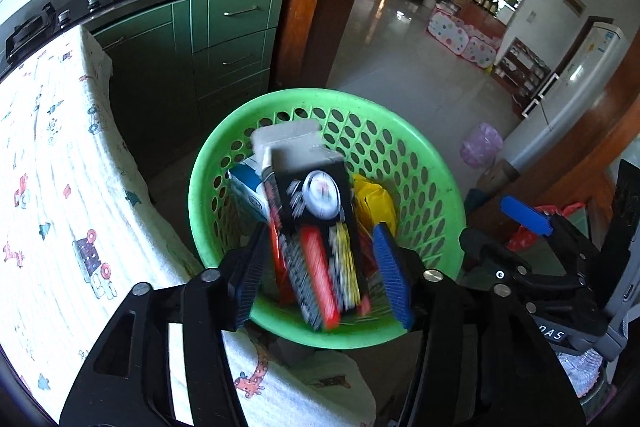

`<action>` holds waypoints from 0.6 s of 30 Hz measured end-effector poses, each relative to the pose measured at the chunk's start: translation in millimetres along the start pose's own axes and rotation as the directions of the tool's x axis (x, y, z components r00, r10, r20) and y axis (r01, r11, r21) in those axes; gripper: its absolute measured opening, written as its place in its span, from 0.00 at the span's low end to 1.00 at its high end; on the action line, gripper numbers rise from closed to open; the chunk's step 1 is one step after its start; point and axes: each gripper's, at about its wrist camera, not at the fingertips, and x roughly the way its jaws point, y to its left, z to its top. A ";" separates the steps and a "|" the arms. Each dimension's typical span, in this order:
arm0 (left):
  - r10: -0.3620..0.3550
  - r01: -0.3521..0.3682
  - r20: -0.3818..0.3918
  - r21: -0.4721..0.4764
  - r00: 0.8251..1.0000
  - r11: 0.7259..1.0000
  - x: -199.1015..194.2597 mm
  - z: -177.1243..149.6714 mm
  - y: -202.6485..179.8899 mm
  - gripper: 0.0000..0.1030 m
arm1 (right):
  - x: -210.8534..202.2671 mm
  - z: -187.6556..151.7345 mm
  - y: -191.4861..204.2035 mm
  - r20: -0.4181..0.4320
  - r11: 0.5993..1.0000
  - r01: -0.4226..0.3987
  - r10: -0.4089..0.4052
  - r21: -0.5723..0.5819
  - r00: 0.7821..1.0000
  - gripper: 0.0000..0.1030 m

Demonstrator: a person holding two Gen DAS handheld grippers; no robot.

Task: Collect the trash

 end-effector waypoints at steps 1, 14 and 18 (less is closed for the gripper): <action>0.006 -0.006 0.006 0.004 1.000 1.000 -1.1 -0.7 -0.3 0.59 | -1.3 -0.8 0.3 0.003 1.000 0.001 -0.001 0.002 1.000 0.82; 0.074 -0.075 0.088 0.013 0.993 0.997 -45.9 -19.9 11.7 0.71 | -23.7 -4.7 20.9 0.044 0.999 -0.041 0.040 0.015 0.998 0.87; 0.107 -0.107 0.111 -0.007 0.988 0.994 -64.1 -27.7 23.1 0.74 | -30.0 -6.9 34.2 0.052 0.999 -0.054 0.054 0.001 0.997 0.88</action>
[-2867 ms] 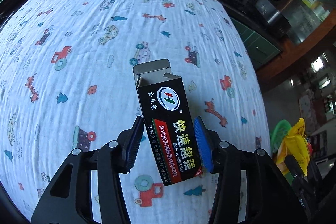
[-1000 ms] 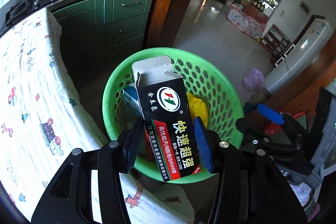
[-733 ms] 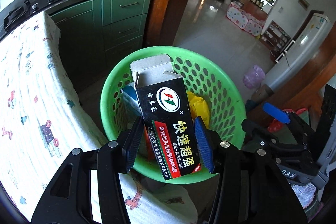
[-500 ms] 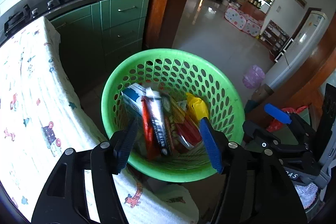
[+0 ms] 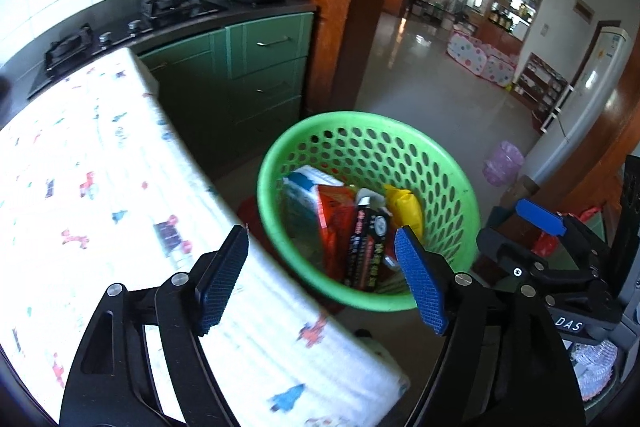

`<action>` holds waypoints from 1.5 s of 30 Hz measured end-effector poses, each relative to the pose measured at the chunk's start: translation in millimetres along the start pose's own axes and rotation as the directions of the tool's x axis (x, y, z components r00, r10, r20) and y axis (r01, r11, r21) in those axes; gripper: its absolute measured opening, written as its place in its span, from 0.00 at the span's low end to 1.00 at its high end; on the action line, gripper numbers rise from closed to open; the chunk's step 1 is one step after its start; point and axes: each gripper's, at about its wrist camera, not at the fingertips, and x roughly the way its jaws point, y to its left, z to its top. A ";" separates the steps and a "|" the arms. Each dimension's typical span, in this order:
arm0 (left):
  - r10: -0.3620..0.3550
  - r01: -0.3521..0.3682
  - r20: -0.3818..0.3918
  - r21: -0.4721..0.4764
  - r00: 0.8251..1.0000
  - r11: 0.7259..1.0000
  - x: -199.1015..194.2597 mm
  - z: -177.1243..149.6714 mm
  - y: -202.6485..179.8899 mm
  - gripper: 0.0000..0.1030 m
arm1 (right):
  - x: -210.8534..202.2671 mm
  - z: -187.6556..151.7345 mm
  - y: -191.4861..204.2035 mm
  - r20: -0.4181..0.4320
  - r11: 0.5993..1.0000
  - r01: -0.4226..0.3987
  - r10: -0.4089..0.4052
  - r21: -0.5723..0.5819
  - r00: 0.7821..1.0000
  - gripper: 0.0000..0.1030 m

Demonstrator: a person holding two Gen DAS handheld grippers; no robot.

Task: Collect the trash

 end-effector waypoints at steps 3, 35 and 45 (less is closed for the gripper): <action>0.031 -0.030 0.022 -0.016 0.999 0.999 -14.8 -4.5 11.4 0.79 | -4.0 -2.0 13.5 0.001 1.000 -0.014 0.014 -0.012 1.000 0.88; 0.395 -0.348 0.181 -0.243 0.901 0.906 -184.6 -109.7 144.2 0.95 | -43.9 -30.5 164.0 0.023 0.973 -0.179 0.184 -0.145 0.983 0.92; 0.473 -0.424 0.207 -0.242 0.856 0.873 -197.3 -127.7 155.0 0.95 | -51.2 -35.6 183.7 0.034 0.971 -0.166 0.175 -0.174 0.984 0.93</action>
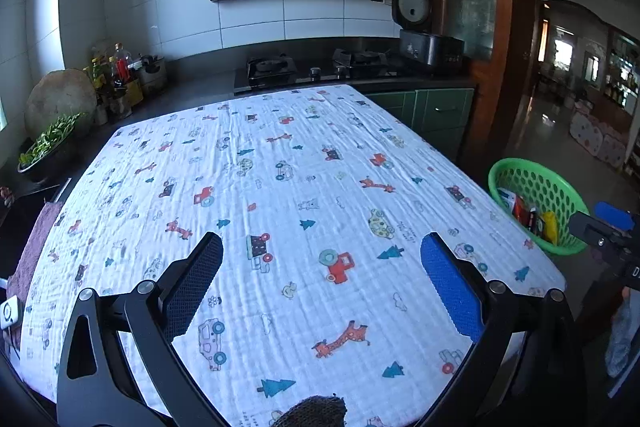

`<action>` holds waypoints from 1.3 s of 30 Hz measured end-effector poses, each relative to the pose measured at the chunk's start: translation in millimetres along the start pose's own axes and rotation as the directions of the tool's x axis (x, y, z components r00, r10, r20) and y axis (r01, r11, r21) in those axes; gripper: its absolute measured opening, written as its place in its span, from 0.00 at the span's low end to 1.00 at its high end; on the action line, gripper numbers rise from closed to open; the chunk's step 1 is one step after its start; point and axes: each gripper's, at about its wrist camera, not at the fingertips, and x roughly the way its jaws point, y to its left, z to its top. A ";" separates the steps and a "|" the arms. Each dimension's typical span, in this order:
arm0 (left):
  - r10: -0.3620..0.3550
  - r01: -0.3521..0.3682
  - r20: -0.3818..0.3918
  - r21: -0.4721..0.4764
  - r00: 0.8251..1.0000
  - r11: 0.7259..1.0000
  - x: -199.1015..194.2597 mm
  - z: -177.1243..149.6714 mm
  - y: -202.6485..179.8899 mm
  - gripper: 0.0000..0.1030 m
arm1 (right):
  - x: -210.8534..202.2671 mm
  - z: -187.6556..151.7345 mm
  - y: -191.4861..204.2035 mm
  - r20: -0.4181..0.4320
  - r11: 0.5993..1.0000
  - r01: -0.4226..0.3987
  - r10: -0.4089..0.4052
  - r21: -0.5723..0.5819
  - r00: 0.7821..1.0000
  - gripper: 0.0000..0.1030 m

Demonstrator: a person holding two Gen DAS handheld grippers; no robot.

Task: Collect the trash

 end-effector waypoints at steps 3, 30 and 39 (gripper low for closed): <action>-0.010 0.010 0.009 0.001 1.000 1.000 -1.2 -3.4 -0.6 0.95 | -1.8 -3.5 3.4 0.001 1.000 0.003 -0.003 0.005 1.000 0.93; -0.033 0.034 0.113 -0.004 0.993 0.999 -23.4 -12.7 5.3 0.95 | -18.5 -12.1 34.5 0.064 0.995 0.067 -0.062 -0.079 0.996 0.93; -0.038 0.038 0.127 0.006 0.991 0.999 -28.6 -14.8 1.7 0.95 | -22.9 -15.0 33.6 0.076 0.995 0.064 -0.058 -0.071 0.995 0.93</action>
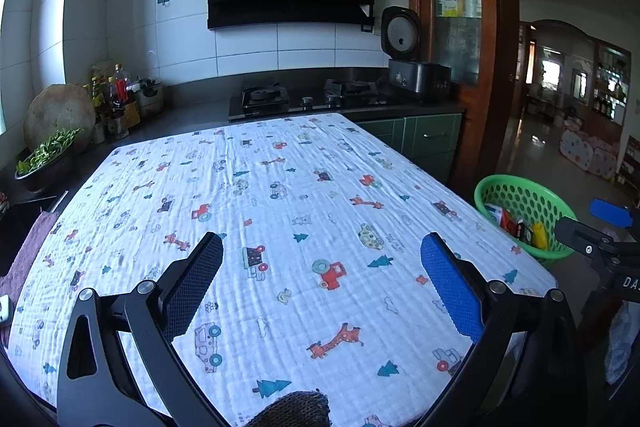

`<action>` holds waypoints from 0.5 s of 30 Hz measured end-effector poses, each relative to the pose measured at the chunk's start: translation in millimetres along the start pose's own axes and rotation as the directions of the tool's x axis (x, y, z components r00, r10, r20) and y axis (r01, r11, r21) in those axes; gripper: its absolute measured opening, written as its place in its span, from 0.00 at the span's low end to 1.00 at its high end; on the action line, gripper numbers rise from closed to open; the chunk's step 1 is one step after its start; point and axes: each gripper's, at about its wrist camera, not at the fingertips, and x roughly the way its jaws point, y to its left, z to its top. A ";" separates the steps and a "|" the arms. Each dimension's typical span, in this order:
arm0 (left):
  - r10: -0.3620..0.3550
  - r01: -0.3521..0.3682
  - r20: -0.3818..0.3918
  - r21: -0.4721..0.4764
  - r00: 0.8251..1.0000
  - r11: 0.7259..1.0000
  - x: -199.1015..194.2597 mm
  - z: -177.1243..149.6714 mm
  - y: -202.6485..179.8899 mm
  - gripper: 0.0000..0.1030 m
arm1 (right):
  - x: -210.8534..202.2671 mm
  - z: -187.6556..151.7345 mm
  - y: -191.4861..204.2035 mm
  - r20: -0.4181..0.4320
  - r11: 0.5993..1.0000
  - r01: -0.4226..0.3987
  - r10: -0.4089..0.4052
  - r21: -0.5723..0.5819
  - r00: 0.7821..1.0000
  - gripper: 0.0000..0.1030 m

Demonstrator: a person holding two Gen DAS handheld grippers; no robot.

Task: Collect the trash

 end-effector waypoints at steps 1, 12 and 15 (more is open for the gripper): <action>-0.001 0.001 0.000 0.001 1.000 1.000 -0.6 -0.2 -0.4 0.95 | -0.5 -0.1 0.0 0.000 1.000 -0.001 0.001 0.000 1.000 0.93; -0.007 0.007 0.007 0.020 1.000 1.000 -3.2 -0.8 -5.4 0.95 | -4.2 -2.6 2.2 0.004 1.000 -0.008 0.008 -0.005 1.000 0.93; -0.008 0.008 0.011 0.027 1.000 1.000 -4.6 -1.6 -8.4 0.95 | -4.6 -2.7 2.0 0.005 1.000 -0.009 0.009 -0.003 1.000 0.93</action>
